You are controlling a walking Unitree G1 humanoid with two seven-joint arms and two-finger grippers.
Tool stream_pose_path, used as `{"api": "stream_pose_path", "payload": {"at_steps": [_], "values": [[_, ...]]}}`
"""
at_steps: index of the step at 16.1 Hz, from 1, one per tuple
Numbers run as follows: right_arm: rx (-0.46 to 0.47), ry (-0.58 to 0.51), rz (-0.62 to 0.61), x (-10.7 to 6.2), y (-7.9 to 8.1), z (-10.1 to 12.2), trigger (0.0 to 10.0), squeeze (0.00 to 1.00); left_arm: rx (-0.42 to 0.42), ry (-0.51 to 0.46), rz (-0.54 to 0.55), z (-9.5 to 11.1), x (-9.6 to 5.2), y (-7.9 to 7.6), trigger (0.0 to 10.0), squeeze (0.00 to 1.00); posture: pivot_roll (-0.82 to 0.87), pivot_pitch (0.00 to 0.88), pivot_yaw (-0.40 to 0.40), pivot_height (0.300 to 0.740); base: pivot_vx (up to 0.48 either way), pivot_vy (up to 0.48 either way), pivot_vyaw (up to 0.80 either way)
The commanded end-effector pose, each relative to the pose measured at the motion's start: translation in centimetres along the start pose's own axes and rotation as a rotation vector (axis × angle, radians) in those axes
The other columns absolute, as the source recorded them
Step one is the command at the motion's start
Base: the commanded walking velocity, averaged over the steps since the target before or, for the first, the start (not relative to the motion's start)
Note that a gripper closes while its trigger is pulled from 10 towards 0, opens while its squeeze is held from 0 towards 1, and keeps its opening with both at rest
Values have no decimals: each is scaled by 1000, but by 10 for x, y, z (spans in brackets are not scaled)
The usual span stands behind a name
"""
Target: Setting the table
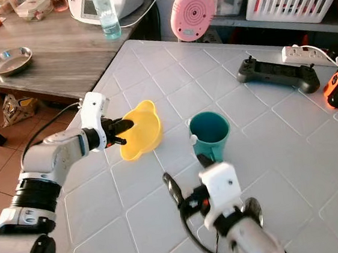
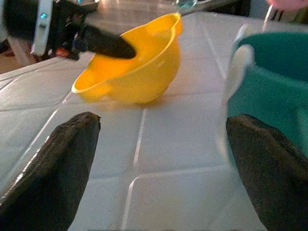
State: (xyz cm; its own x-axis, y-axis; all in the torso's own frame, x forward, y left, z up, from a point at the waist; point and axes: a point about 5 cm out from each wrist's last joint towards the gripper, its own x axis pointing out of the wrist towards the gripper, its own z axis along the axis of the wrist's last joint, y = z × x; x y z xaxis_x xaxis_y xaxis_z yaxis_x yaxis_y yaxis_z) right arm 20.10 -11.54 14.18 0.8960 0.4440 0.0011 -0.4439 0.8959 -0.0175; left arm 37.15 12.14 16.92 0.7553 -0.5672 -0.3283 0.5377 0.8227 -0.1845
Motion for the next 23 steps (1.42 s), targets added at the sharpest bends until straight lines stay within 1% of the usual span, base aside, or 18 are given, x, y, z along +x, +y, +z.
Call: {"api": "stream_pose_path", "payload": {"at_steps": [1, 2, 3, 4, 7, 8, 9, 12, 13, 14, 15, 16, 17, 18, 19, 20, 21, 23], "values": [[-8, -5, -6, 1, -6, -1, 10000, 0, -32, -30, 47, -7, -1, 5, 0, 0, 108, 95, 65, 740, 0, 0, 0], [-16, -8, -10, 2, -9, 0, 10000, 0, -46, -71, 70, -6, -1, 6, 0, 0, 102, 87, 65, 740, 0, 0, 0], [-19, -17, -14, 5, -13, 1, 10000, 0, -55, -148, 123, -2, -1, 7, 0, 0, 99, 83, 65, 740, 0, 0, 0], [-17, -23, -14, 8, -16, 1, 10000, 0, -62, -191, 172, -2, -1, 8, 0, 0, 86, 81, 59, 740, 0, 0, 0], [-11, -30, -16, 12, -16, 1, 10000, 0, -50, -210, 231, -8, 2, 5, 0, 0, 82, 80, 36, 740, 0, 0, 0], [-9, -30, -20, 11, -15, 0, 10000, 0, -50, -250, 245, -9, 1, 2, 0, 0, 78, 80, 24, 740, 0, 0, 0], [1, -30, -29, 8, -16, 0, 10000, 0, -74, -287, 240, -13, 1, -4, 0, 0, 75, 84, 16, 740, 0, 0, 0], [1, -30, -41, 2, -16, 2, 10000, 0, -66, -324, 226, -18, -3, -13, 0, 0, 69, 93, 12, 740, 0, 0, 0], [3, -36, -56, -2, -16, 4, 10000, 0, -67, -340, 240, -21, -6, -15, 0, 0, 67, 98, 13, 740, 0, 0, 0], [3, -43, -77, -6, -17, 7, 10000, 0, -46, -365, 256, -22, -11, -16, 0, 0, 66, 108, 15, 740, 0, 0, 0], [7, -51, -98, -7, -18, 8, 10000, 0, -31, -370, 268, -24, -14, -15, 784, 0, 67, 111, 16, 740, 0, 0, 0], [7, -60, -124, -9, -18, 10, 10000, 0, -16, -359, 284, -27, -17, -15, 4000, 0, 68, 118, 17, 740, 0, 0, 0], [12, -70, -146, -10, -18, 11, 10000, 0, -31, -359, 285, -29, -20, -14, 4000, 0, 67, 120, 17, 740, 0, 0, 0], [-1, -80, -184, -10, -19, 15, 10000, 0, -32, -375, 294, -30, -25, -11, 3608, 0, 69, 122, 17, 740, 0, 0, 0], [0, -93, -188, -10, -18, 18, 10000, 0, -17, -382, 302, -29, -27, -10, 4902, 0, 67, 124, 18, 740, 0, 0, 0], [-3, -110, -195, -11, -18, 23, 10000, 0, 14, -406, 324, -26, -31, -7, 10000, 0, 68, 126, 17, 740, 0, 0, 0], [-10, -121, -220, -14, -19, 26, 10000, 0, 72, -430, 343, -22, -37, -4, 10000, 0, 70, 126, 15, 740, 0, 0, 0], [-11, -118, -248, -18, -20, 26, 10000, 0, 101, -428, 355, -25, -41, -4, 10000, 0, 73, 129, 13, 740, 0, 0, 0]]}}
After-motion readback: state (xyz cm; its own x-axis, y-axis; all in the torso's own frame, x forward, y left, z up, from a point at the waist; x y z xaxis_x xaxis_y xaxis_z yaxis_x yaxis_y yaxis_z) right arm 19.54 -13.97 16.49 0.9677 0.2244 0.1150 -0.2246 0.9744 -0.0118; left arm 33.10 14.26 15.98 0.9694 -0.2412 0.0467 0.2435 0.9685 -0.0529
